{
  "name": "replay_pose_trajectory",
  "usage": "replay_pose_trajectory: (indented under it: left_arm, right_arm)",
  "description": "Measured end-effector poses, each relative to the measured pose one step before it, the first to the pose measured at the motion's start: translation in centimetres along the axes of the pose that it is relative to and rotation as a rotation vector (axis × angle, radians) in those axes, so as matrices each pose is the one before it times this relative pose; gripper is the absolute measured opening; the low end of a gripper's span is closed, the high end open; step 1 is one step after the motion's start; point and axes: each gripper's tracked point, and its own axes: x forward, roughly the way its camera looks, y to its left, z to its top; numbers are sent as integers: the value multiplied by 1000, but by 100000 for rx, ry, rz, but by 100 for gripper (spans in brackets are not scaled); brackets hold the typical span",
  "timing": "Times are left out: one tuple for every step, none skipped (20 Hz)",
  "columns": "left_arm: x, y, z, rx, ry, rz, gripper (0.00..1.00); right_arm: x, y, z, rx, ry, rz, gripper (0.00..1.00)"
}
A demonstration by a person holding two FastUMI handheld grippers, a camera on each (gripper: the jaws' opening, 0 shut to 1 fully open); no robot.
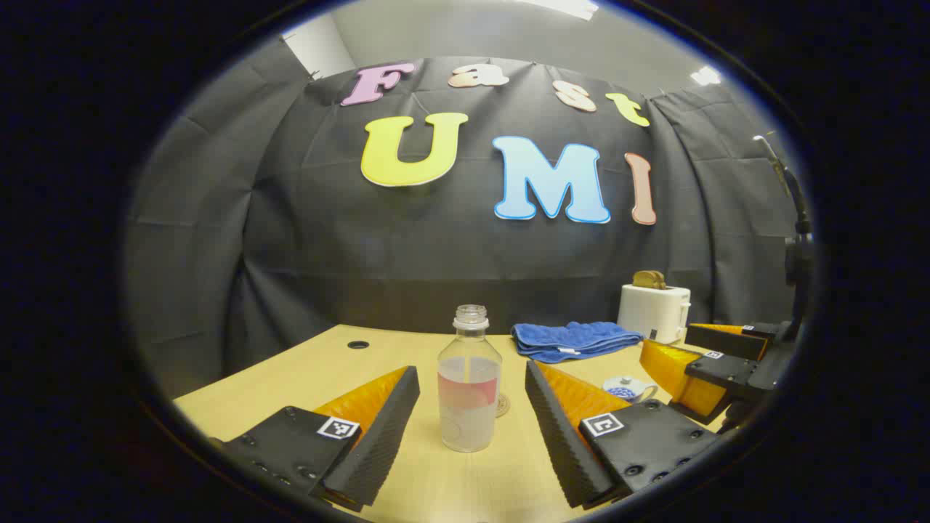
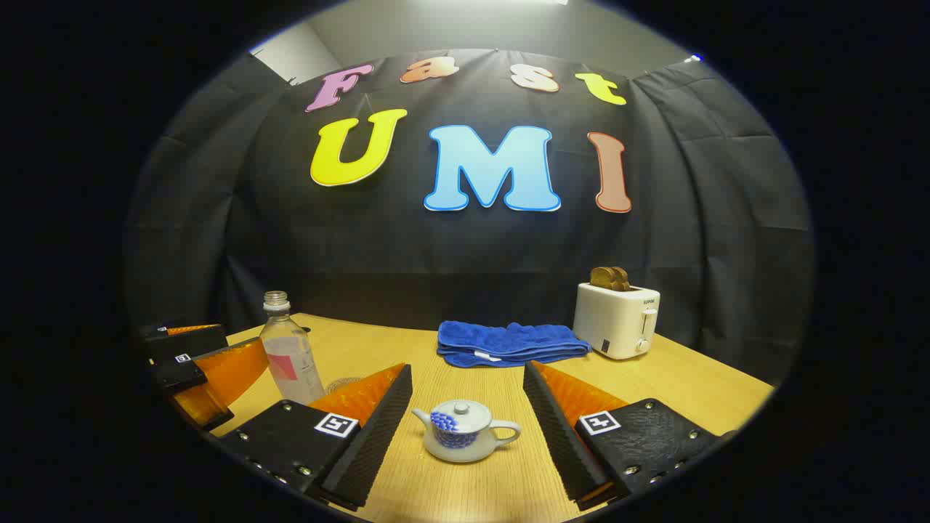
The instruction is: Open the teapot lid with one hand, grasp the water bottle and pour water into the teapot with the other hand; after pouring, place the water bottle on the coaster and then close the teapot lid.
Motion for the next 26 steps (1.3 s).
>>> replay_pose_trajectory:
  left_arm:
    - [28,-50,120,117,-102,-79,100]
    - [89,1,-23,87,-187,-63,100]
    - [82,15,16,69,-14,72,100]
    - [67,61,-72,-105,-3,-57,100]
    - [69,38,51,-283,89,122,100]
    - [97,82,-196,-341,202,-55,100]
    - [70,77,-47,-259,328,64,100]
    - [-37,72,-136,-215,249,139,100]
    - [134,90,60,-301,192,58,100]
    - [-61,38,-175,-250,71,-27,100]
    - [-6,23,-95,-156,31,27,100]
    - [87,5,21,-132,10,44,100]
    - [-35,27,-156,-137,18,-78,100]
    - [6,-30,39,-99,122,-43,100]
    - [8,-9,-49,-236,109,-65,100]
    - [3,-2,43,-349,80,-253,100]
    - [36,-48,-105,-308,80,-159,100]
    - [5,-3,13,-220,154,-183,100]
    - [-16,21,-138,-98,104,-46,100]
    - [6,60,10,-35,99,-35,100]
    - [16,109,-112,-25,12,69,100]
    - [79,107,44,-71,43,27,100]
    - [62,80,-117,-131,87,-37,100]
    - [75,86,40,-202,-25,5,100]
    - [31,132,-119,-290,-14,111,100]
    - [62,125,-15,-284,184,-16,100]
  right_arm:
    - [79,-41,-232,-206,109,-116,95]
    - [86,20,-12,-169,86,-175,95]
    - [78,42,-104,111,138,104,95]
    - [36,17,-3,311,76,138,95]
    - [142,6,-142,177,140,96,95]
    - [46,29,61,18,35,146,95]
    - [87,10,-72,-43,95,-26,95]
    - [86,28,19,-49,89,8,95]
    - [91,14,-20,52,28,59,95]
    - [15,-65,-27,118,67,-204,95]
    - [118,-145,-32,160,-11,65,94]
    - [149,-57,-53,-64,309,-229,92]
    - [252,-83,-254,-353,375,-239,92]
    - [369,-105,-139,-531,714,-428,92]
    - [426,-45,-275,-534,612,-89,91]
    - [395,-26,-237,-380,890,-57,89]
    - [524,96,-382,-392,966,336,89]
    - [223,-31,-238,-408,1520,-510,89]
    - [555,-63,-731,626,1031,508,83]
    - [399,158,-433,894,1198,508,77]
    - [476,-74,-586,192,1563,-336,73]
    - [338,133,-394,107,807,479,69]
    - [401,-133,-455,-304,1185,-606,69]
    - [277,165,-173,-262,464,982,60]
    - [130,121,-286,-349,651,146,50]
    - [229,4,-207,-131,910,271,49]
